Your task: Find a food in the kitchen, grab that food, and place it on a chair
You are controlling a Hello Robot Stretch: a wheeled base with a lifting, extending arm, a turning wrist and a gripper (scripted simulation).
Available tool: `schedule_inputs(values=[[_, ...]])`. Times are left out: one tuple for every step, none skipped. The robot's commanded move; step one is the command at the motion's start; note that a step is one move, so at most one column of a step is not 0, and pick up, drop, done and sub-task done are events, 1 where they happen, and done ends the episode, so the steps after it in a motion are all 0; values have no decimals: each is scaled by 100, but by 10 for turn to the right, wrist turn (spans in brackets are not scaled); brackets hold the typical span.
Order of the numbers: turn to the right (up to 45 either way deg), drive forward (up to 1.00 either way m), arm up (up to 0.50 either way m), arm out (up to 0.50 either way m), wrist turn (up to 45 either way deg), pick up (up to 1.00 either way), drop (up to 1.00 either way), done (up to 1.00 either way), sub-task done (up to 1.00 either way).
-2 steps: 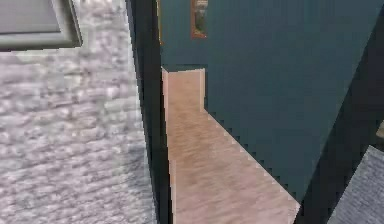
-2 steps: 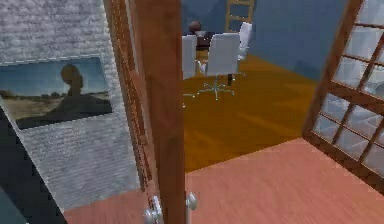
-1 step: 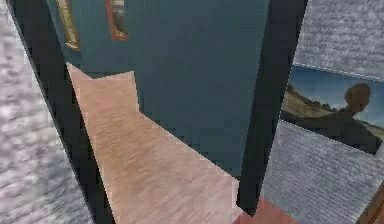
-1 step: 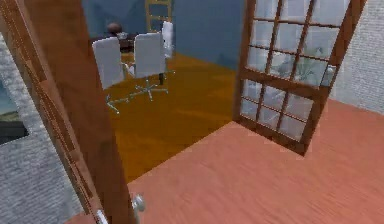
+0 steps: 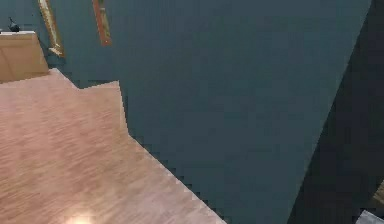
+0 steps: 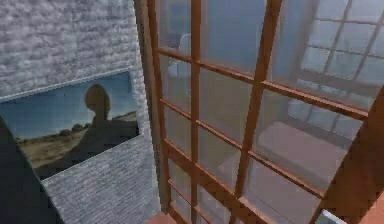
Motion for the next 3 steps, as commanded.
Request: schedule_inputs(values=[[-450, 0, 0, 0, 0, 0, 0, 0, 0], [-150, 0, 0, 0, 0, 0, 0, 0, 0], [-30, 0, 0, 0, 0, 0, 0, 0, 0]])
